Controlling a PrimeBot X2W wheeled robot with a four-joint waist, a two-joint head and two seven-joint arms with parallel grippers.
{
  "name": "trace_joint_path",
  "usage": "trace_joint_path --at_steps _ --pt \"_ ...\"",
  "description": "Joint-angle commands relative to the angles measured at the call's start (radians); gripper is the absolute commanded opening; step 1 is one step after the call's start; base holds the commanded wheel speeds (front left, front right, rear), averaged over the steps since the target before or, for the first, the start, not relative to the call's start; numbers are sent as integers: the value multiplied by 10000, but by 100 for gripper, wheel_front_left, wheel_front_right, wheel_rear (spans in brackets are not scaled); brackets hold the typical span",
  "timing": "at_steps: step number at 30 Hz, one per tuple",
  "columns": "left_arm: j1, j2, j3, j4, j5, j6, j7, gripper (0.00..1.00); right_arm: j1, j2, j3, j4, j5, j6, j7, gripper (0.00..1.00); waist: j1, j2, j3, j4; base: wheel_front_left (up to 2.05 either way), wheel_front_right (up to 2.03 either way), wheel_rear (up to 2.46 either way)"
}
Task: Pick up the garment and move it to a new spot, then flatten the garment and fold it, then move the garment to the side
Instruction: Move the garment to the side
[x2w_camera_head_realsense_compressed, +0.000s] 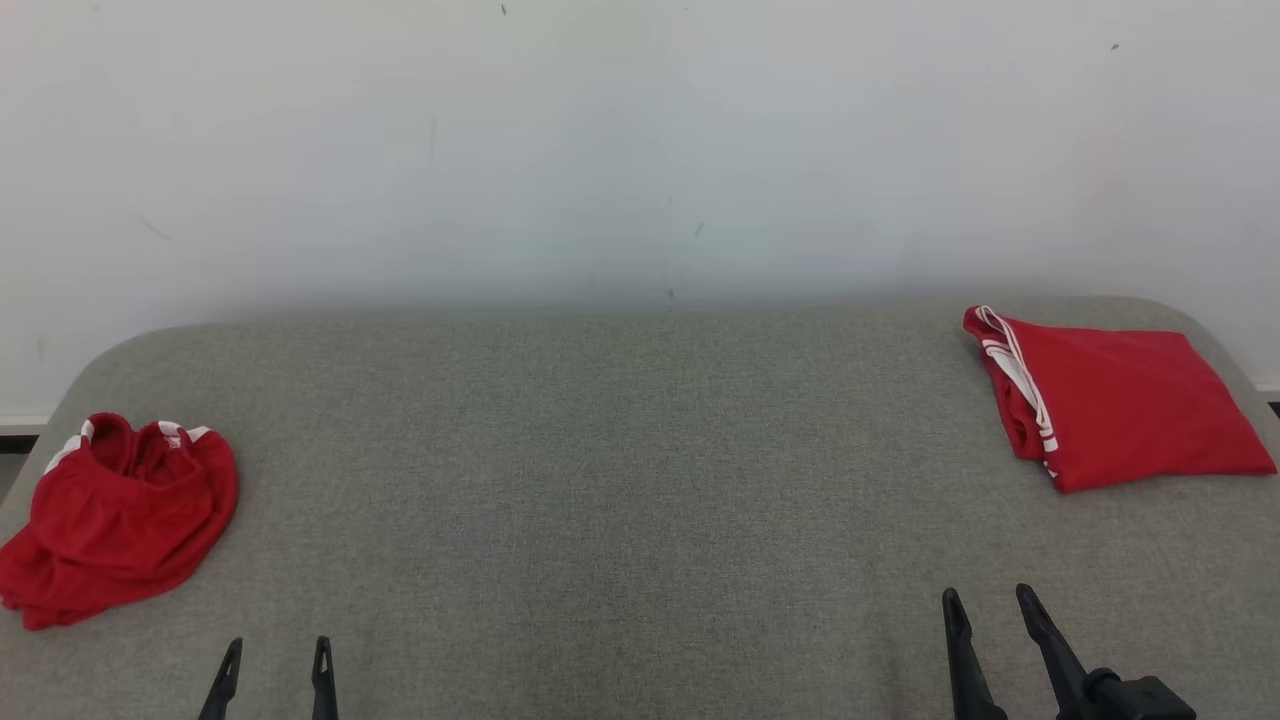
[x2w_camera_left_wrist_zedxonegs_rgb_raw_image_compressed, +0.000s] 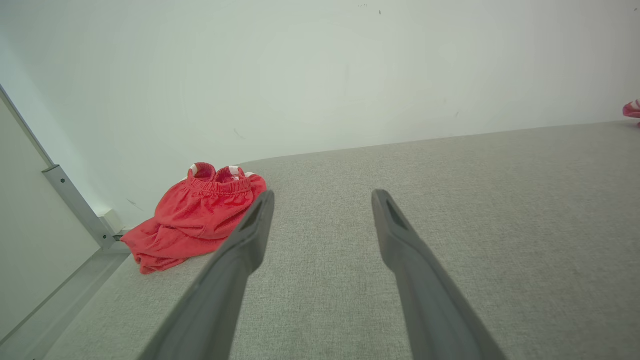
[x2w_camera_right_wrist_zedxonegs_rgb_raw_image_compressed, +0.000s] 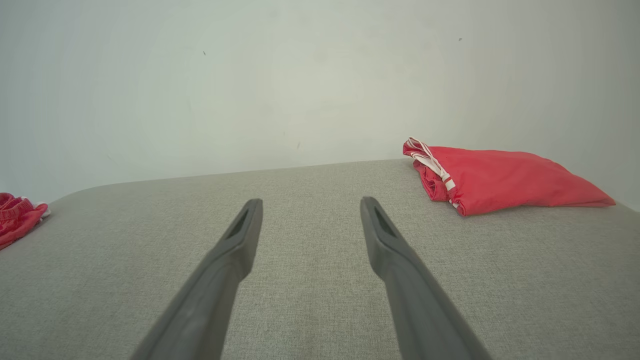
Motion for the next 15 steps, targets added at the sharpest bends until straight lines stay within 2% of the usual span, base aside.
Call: trace_joint_path --at_steps 1,15 --pt "-96 22 14 52 -20 -9 -32 100 66 49 -6 -49 -75 -21 -45 100 -1 0 4 3 0 0 0" --pt "-161 -7 27 35 -45 -9 -32 100 142 48 -2 -61 -95 -21 -45 100 -1 0 23 27 0 0 0"
